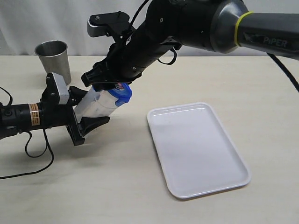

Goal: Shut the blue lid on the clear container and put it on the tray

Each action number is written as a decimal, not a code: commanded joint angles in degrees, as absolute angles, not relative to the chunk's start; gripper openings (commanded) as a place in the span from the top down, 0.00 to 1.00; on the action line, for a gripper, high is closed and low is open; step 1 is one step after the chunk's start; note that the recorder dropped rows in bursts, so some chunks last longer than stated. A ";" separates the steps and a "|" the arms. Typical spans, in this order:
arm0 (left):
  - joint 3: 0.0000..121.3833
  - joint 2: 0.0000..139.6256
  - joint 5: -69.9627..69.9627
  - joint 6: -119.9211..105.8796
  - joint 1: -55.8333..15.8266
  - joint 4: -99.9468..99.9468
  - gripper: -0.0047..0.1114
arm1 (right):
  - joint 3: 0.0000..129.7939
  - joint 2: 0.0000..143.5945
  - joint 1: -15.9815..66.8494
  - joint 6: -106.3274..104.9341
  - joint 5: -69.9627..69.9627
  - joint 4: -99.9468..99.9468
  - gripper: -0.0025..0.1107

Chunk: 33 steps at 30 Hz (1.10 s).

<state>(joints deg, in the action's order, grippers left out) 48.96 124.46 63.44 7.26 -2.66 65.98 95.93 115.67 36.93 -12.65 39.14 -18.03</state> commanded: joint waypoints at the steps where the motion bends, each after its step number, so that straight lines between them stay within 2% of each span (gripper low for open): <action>1: 48.77 124.14 65.99 7.23 -2.71 65.86 0.96 | 95.90 117.41 36.84 -14.49 39.38 -16.86 0.63; 4: 48.77 124.14 65.99 7.23 -2.71 65.86 0.96 | 95.90 118.18 37.08 -16.70 40.84 -17.13 0.73; 5: 48.77 124.14 65.99 7.23 -2.71 65.86 0.96 | 95.90 118.29 37.37 -16.94 41.15 -17.03 0.73; 11: 48.77 124.14 65.99 7.23 -2.71 65.86 0.96 | 95.90 119.61 39.69 -18.24 41.99 -13.50 0.73; 18: 48.77 124.14 65.99 7.23 -2.71 65.86 0.96 | 95.90 121.47 43.85 -6.67 41.99 3.59 0.73; 26: 48.77 124.14 65.99 7.23 -2.71 66.41 0.96 | 95.90 122.08 44.18 -6.62 42.11 4.56 0.73; 29: 48.77 124.14 65.99 7.23 -2.71 66.41 0.96 | 96.08 121.36 44.15 -8.96 41.90 4.42 0.73; 33: 48.77 124.14 66.00 3.46 -2.71 66.80 0.96 | 97.58 118.46 44.15 -24.43 45.43 1.40 0.73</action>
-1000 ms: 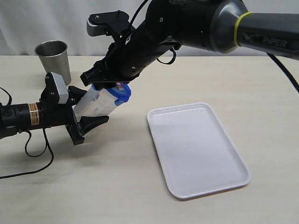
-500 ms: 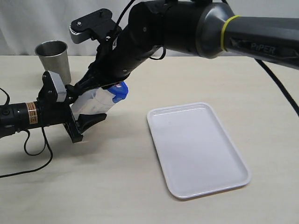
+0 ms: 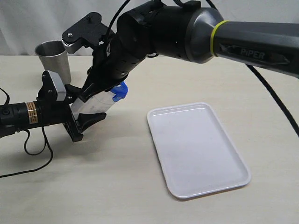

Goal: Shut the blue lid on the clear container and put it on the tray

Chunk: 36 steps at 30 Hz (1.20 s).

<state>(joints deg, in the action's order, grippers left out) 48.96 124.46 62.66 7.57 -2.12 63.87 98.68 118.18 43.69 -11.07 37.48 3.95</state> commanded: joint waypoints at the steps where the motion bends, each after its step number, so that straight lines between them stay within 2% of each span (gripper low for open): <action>1: 48.77 124.14 66.11 -1.42 -2.71 66.80 0.96 | 97.58 116.73 44.15 -30.37 47.33 0.00 0.70; 5: 48.77 124.14 66.43 -16.94 -2.71 66.56 0.96 | 97.58 111.25 44.15 -39.77 53.57 1.03 0.53; 10: 48.77 124.14 68.69 -24.37 -2.71 67.92 0.96 | 97.58 108.30 42.44 -50.59 57.74 0.88 0.52; 18: 48.77 124.14 69.96 -24.36 -2.71 71.15 0.96 | 90.47 108.76 40.39 -57.30 44.77 0.00 0.52; 22: 48.77 124.14 69.96 -24.24 -2.71 71.27 0.96 | 89.30 110.68 40.50 -64.62 46.26 -8.61 0.52; 25: 48.77 124.14 69.96 -24.24 -2.71 71.27 0.96 | 89.30 112.75 40.79 -64.88 49.28 -8.81 0.54; 30: 48.77 124.14 69.96 -23.96 -2.71 71.27 0.96 | 89.30 115.97 42.82 -65.37 49.64 -9.70 0.70; 36: 48.77 124.14 69.96 -23.75 -2.71 71.16 0.96 | 89.30 117.50 44.16 -65.37 49.39 -10.00 0.71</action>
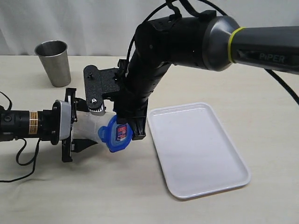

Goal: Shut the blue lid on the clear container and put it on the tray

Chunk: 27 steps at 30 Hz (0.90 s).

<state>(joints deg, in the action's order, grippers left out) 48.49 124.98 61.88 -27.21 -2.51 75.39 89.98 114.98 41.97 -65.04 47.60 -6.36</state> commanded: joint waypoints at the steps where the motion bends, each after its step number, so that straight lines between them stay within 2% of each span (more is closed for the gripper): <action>1: 48.77 124.14 69.96 -23.75 -2.71 71.16 0.96 | 89.30 117.61 44.28 -65.37 49.39 -10.00 0.71; 16: 48.77 124.14 69.96 -22.23 -2.71 71.04 0.96 | 89.30 120.31 46.17 -65.35 49.43 -10.20 0.71; 20: 48.77 124.14 69.96 -22.23 -2.71 70.93 0.96 | 89.30 119.38 46.17 -64.97 48.53 -9.62 0.74; 27: 48.77 124.14 69.96 -19.97 -2.71 69.73 0.96 | 89.30 115.95 46.07 -56.94 43.91 -2.94 0.73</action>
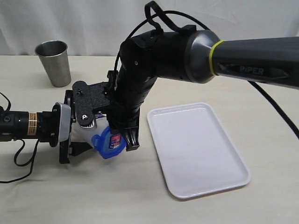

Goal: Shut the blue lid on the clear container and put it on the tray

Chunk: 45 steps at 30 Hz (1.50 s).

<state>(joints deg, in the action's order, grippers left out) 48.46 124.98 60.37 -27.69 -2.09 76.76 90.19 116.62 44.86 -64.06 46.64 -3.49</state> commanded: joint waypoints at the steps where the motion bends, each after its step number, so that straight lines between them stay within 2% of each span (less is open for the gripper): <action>1: 48.77 124.14 69.96 -19.10 -2.71 69.30 0.96 | 89.30 115.21 46.07 -54.67 43.28 -1.07 0.74; 6: 48.77 124.14 69.96 -14.41 -2.71 68.10 0.96 | 89.30 111.05 45.58 -44.79 40.18 5.67 0.73; 13: 48.77 124.14 69.96 -0.88 -2.71 64.37 0.96 | 89.30 103.96 43.16 -37.55 38.21 5.94 0.61; 18: 48.77 121.92 69.86 5.85 -2.71 63.08 0.96 | 89.30 98.54 40.01 -29.94 38.92 6.68 0.63; 21: 48.77 118.19 62.70 10.92 -3.83 62.60 0.96 | 88.79 95.06 37.76 -26.73 39.24 6.21 0.74; 25: 48.77 111.44 45.06 13.96 -9.69 61.04 0.96 | 84.87 89.31 35.10 -26.07 36.54 3.14 0.94; 30: 51.45 106.73 30.57 12.87 -18.98 60.60 0.96 | 77.71 81.93 32.47 -26.07 29.45 0.00 0.94; 37: 62.63 106.45 2.10 3.24 -34.65 60.74 0.96 | 64.94 70.25 26.86 -22.60 20.16 -3.20 0.94; 45: 70.22 106.45 -14.60 -3.46 -44.35 65.95 0.96 | 52.78 60.96 19.99 -18.62 12.24 -3.20 0.94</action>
